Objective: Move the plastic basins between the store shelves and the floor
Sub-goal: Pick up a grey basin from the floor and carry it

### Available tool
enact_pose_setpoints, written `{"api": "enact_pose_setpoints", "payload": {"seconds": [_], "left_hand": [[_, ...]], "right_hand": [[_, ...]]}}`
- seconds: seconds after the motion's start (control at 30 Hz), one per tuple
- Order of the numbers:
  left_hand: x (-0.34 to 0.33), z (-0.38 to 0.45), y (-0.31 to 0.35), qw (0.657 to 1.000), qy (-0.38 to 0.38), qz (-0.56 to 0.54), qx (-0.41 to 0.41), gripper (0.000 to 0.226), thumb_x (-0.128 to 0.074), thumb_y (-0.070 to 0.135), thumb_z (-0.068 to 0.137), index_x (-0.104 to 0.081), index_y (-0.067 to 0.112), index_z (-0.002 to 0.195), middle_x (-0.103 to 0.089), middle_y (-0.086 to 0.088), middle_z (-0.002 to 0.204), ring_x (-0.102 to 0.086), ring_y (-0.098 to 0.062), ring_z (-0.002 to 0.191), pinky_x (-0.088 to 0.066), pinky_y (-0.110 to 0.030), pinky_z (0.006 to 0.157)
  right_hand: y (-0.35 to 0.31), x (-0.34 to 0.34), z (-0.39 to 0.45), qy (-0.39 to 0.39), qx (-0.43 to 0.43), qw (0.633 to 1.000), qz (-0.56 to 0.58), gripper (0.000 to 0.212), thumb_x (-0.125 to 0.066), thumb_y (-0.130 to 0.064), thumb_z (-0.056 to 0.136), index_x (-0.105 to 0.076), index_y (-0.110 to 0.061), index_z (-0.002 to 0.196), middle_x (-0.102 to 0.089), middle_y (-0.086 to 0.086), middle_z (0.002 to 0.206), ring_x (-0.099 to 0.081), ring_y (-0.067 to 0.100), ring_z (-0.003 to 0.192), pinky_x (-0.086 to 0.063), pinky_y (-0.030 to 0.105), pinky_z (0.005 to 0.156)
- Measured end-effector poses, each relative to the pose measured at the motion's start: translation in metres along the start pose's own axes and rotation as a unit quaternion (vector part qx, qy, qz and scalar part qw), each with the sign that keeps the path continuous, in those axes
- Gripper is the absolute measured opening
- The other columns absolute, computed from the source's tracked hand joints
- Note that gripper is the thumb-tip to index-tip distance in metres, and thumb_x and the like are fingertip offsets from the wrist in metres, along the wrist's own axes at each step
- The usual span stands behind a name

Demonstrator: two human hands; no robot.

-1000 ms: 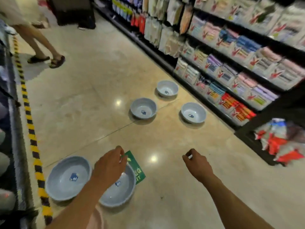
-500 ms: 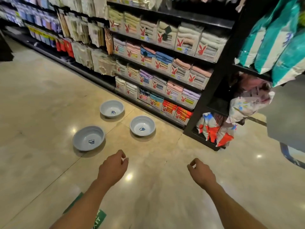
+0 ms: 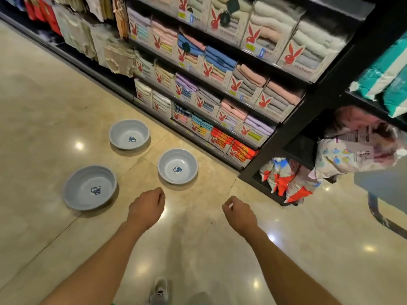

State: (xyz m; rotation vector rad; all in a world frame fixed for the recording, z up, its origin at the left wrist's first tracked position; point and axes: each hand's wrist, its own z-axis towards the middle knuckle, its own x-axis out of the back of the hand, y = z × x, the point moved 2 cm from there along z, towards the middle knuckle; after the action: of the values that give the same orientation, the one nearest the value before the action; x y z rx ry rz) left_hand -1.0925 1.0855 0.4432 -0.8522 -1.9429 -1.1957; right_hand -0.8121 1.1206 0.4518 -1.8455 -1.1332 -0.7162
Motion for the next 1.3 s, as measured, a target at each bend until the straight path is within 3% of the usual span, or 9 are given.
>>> {"api": "enact_pose_setpoints", "payload": {"seconds": [0.2, 0.37, 0.47, 0.6, 0.77, 0.87, 1.0, 1.2, 1.3], "left_hand": [[0.002, 0.123, 0.011, 0.998, -0.037, 0.01, 0.051, 0.023, -0.047, 0.031, 0.099, -0.065, 0.018, 0.094, -0.07, -0.005, 0.091, -0.065, -0.032, 0.085, -0.055, -0.039, 0.077], [-0.01, 0.249, 0.022, 0.991, -0.029, -0.067, 0.115, 0.026, -0.066, 0.042, 0.089, -0.06, 0.024, 0.073, -0.067, 0.007, 0.069, -0.064, -0.022, 0.072, -0.052, -0.034, 0.066], [-0.025, 0.322, 0.028, 0.986, -0.017, -0.118, 0.117, 0.033, -0.064, 0.051, 0.089, -0.057, 0.026, 0.069, -0.064, 0.004, 0.061, -0.063, -0.019, 0.064, -0.051, -0.036, 0.06], [-0.059, 0.407, 0.012, 0.984, -0.025, -0.137, 0.109, 0.026, -0.064, 0.054, 0.088, -0.056, 0.036, 0.071, -0.065, 0.01, 0.065, -0.06, -0.01, 0.059, -0.052, -0.035, 0.058], [-0.131, 0.496, -0.03, 0.973, -0.035, -0.196, 0.115, 0.028, -0.085, 0.047, 0.073, -0.057, 0.043, 0.071, -0.064, 0.023, 0.066, -0.058, -0.002, 0.06, -0.05, -0.028, 0.06], [-0.185, 0.534, -0.074, 0.97, -0.047, -0.213, 0.105, 0.027, -0.085, 0.049, 0.071, -0.065, 0.039, 0.086, -0.065, 0.012, 0.065, -0.061, -0.006, 0.06, -0.056, -0.032, 0.063], [-0.262, 0.576, -0.149, 0.981, -0.019, -0.158, 0.112, 0.042, -0.08, 0.056, 0.073, -0.063, 0.04, 0.108, -0.063, 0.02, 0.082, -0.063, -0.002, 0.068, -0.053, -0.026, 0.061], [-0.363, 0.619, -0.244, 0.978, -0.021, -0.102, 0.18, 0.08, -0.065, 0.083, 0.068, -0.04, 0.053, 0.138, -0.055, 0.015, 0.106, -0.063, -0.01, 0.083, -0.056, -0.037, 0.073], [-0.402, 0.628, -0.272, 0.976, -0.023, -0.115, 0.184, 0.093, -0.063, 0.087, 0.065, -0.027, 0.055, 0.144, -0.054, 0.016, 0.106, -0.062, -0.005, 0.079, -0.052, -0.035, 0.07]], "right_hand": [[-0.013, 0.028, 0.132, -0.011, 0.006, 0.999, -0.051, 0.024, -0.041, -0.04, 0.099, -0.052, -0.019, 0.1, -0.066, 0.006, 0.091, -0.063, 0.026, 0.08, -0.054, 0.039, 0.071], [-0.03, 0.042, 0.284, -0.036, 0.023, 0.997, -0.06, 0.034, -0.039, -0.045, 0.099, -0.043, -0.019, 0.078, -0.057, 0.001, 0.07, -0.056, 0.025, 0.068, -0.047, 0.037, 0.064], [-0.05, 0.041, 0.374, -0.07, 0.047, 0.996, -0.041, 0.033, -0.044, -0.044, 0.097, -0.046, -0.021, 0.074, -0.058, -0.002, 0.066, -0.055, 0.019, 0.062, -0.048, 0.038, 0.06], [-0.07, 0.016, 0.465, -0.136, 0.065, 0.989, 0.001, 0.017, -0.055, -0.035, 0.095, -0.061, -0.022, 0.086, -0.069, -0.005, 0.084, -0.064, 0.019, 0.079, -0.055, 0.047, 0.075], [-0.077, -0.052, 0.554, -0.212, 0.093, 0.973, -0.019, 0.018, -0.063, -0.044, 0.09, -0.064, -0.029, 0.098, -0.065, -0.016, 0.084, -0.064, 0.008, 0.077, -0.057, 0.038, 0.076], [-0.064, -0.106, 0.608, -0.234, 0.092, 0.967, -0.032, 0.022, -0.063, -0.053, 0.086, -0.06, -0.036, 0.1, -0.064, -0.016, 0.085, -0.063, 0.005, 0.075, -0.058, 0.036, 0.073], [-0.03, -0.185, 0.687, -0.223, 0.092, 0.969, -0.059, 0.046, -0.059, -0.066, 0.08, -0.057, -0.034, 0.112, -0.065, -0.017, 0.089, -0.064, 0.005, 0.076, -0.058, 0.041, 0.072], [0.029, -0.281, 0.787, -0.167, 0.05, 0.978, -0.111, 0.077, -0.054, -0.081, 0.072, -0.039, -0.037, 0.133, -0.063, -0.009, 0.103, -0.065, 0.025, 0.092, -0.051, 0.041, 0.077], [0.049, -0.324, 0.817, -0.191, 0.053, 0.976, -0.09, 0.081, -0.057, -0.084, 0.068, -0.032, -0.043, 0.133, -0.062, -0.014, 0.096, -0.062, 0.022, 0.086, -0.049, 0.041, 0.072]]}}
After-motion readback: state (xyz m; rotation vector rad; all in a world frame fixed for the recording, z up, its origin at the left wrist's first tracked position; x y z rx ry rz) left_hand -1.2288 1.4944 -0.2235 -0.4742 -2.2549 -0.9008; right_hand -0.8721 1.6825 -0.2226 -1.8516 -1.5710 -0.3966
